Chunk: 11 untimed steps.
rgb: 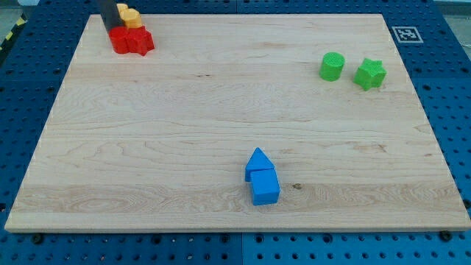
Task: Push the red star towards the left side of the blue triangle
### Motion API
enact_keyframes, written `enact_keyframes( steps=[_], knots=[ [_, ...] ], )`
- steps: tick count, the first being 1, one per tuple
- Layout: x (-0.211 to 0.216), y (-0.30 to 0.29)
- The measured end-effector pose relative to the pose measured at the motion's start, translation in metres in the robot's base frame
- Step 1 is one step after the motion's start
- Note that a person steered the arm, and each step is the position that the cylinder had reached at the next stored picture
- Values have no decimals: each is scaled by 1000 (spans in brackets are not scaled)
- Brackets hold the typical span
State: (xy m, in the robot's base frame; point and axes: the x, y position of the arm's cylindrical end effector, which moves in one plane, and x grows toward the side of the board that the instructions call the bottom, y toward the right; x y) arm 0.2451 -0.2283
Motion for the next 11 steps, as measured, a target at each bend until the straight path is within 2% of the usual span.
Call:
enact_keyframes(
  steps=[3, 10, 11],
  knots=[
    [33, 77],
    [249, 227],
    [252, 238]
  ],
)
